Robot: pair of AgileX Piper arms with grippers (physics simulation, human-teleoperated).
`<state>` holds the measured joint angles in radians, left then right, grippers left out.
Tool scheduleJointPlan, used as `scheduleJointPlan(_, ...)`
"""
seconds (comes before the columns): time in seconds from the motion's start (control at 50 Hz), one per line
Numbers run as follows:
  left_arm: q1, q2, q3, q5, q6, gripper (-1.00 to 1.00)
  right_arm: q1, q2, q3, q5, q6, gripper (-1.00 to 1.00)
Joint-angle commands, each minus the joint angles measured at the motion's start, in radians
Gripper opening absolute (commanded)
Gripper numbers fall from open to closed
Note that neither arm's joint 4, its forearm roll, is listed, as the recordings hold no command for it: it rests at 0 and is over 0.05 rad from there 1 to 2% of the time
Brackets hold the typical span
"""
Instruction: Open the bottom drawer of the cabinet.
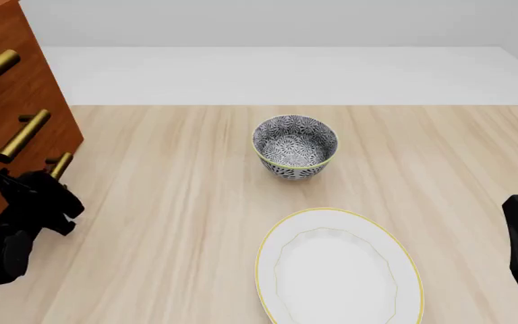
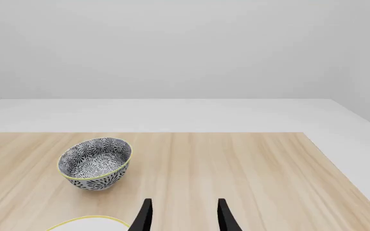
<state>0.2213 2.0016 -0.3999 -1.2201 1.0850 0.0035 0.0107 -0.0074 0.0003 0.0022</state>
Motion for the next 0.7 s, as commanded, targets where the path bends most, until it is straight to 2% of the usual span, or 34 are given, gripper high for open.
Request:
scheduleJointPlan(0.02, -0.028, 0.031, 0.05, 0.0, 0.039, -1.0, 0.0, 0.0, 0.0, 0.0, 0.0, 1.0)
scheduleJointPlan(0.5, -0.163, -0.091, 0.116, 0.0, 0.06, -1.0, 0.0, 0.0, 0.0, 0.0, 0.0, 1.0)
scheduleJointPlan(0.7, -0.218, -0.071, 0.104, 0.0, 0.061, -1.0, 0.0, 0.0, 0.0, 0.0, 0.0, 1.0)
